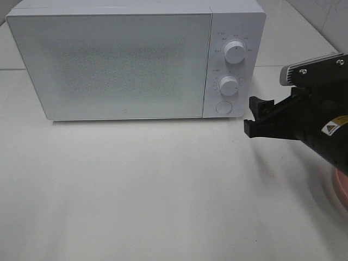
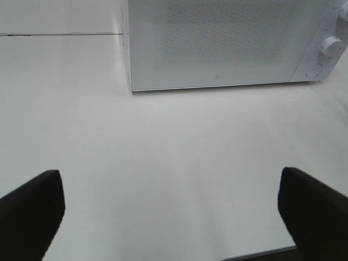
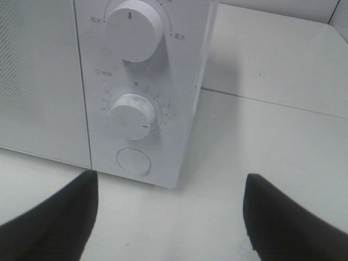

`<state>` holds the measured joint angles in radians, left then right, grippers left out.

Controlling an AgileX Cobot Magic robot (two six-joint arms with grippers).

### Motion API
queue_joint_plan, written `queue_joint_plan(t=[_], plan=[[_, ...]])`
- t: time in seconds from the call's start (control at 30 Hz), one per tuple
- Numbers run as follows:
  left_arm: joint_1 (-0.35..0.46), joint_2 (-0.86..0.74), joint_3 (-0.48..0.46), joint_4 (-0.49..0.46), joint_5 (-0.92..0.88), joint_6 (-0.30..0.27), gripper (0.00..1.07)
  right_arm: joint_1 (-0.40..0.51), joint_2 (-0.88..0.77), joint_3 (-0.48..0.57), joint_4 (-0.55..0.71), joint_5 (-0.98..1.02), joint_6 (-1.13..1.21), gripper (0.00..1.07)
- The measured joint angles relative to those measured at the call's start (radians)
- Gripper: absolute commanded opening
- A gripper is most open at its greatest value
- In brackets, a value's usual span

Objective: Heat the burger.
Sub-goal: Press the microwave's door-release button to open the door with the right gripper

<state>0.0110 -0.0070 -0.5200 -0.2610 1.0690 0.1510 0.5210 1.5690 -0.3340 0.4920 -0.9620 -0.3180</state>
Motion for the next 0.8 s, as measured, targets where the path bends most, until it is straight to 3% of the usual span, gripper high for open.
queue_joint_plan(t=[0.4,0.63,0.8], plan=[[0.000,0.000,0.000,0.000,0.000,0.000,1.00,0.236,0.128,-0.001,0.235,-0.186,-0.016,0.74],[0.000,0.000,0.000,0.000,0.000,0.000,1.00,0.284,0.151,-0.001,0.269,-0.197,-0.014,0.73],[0.000,0.000,0.000,0.000,0.000,0.000,1.00,0.286,0.151,-0.001,0.284,-0.202,0.098,0.64]])
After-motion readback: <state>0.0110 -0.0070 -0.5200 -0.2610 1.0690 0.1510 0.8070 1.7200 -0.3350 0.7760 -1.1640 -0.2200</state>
